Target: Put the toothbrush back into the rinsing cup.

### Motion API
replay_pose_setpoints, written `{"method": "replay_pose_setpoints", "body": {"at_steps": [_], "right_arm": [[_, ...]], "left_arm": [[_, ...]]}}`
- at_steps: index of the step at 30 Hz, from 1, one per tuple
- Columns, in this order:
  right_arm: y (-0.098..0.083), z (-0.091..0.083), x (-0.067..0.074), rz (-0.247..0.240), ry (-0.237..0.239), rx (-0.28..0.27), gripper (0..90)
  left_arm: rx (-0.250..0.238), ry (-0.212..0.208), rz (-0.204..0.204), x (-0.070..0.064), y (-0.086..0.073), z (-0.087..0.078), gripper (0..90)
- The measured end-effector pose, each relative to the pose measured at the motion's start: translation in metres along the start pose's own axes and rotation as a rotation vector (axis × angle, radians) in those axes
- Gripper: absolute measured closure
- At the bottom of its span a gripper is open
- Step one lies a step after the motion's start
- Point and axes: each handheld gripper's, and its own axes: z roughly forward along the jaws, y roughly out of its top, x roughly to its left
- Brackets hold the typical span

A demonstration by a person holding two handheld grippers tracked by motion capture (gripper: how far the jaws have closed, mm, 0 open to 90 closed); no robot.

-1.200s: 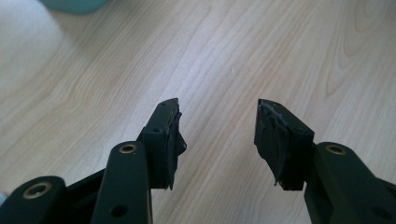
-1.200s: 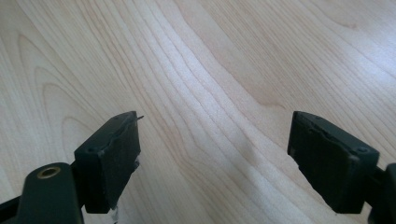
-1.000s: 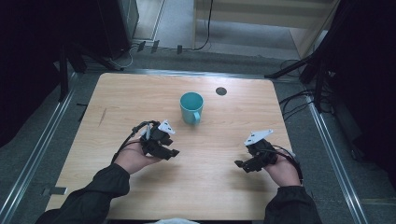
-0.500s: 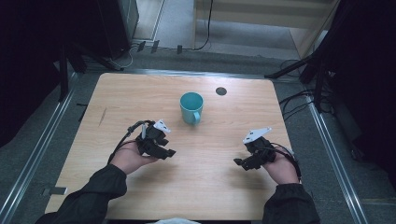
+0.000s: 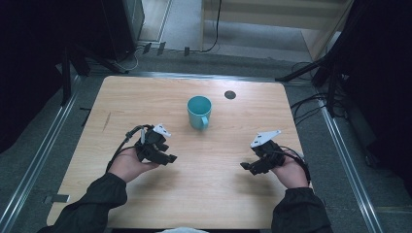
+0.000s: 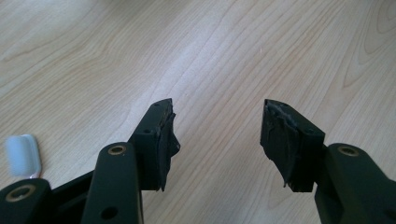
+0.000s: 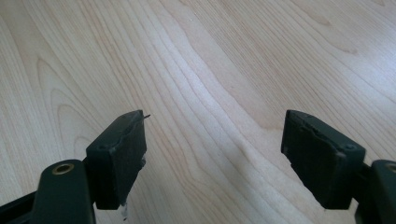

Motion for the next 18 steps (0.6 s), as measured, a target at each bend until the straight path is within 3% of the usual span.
{"method": "replay_pose_setpoints", "body": {"at_steps": [3,6,9,13,18], "right_arm": [[0.002,0.001,0.001,-0.001,0.006,0.003,22.6],[0.004,0.004,0.0,-0.01,0.012,0.005,22.6],[0.005,0.005,0.0,-0.007,0.016,0.01,22.6],[0.006,0.006,0.0,-0.008,0.019,0.007,22.6],[0.009,0.009,-0.001,-0.022,0.02,0.011,22.6]], "left_arm": [[-0.005,0.009,-0.005,0.002,-0.001,-0.003,45.2],[-0.015,0.002,-0.046,0.005,-0.003,-0.007,45.9],[-0.025,-0.018,-0.06,0.006,-0.004,-0.009,45.3],[-0.03,-0.017,-0.063,0.007,-0.005,-0.012,44.6],[-0.046,-0.016,-0.1,0.014,-0.009,-0.017,46.1]]}}
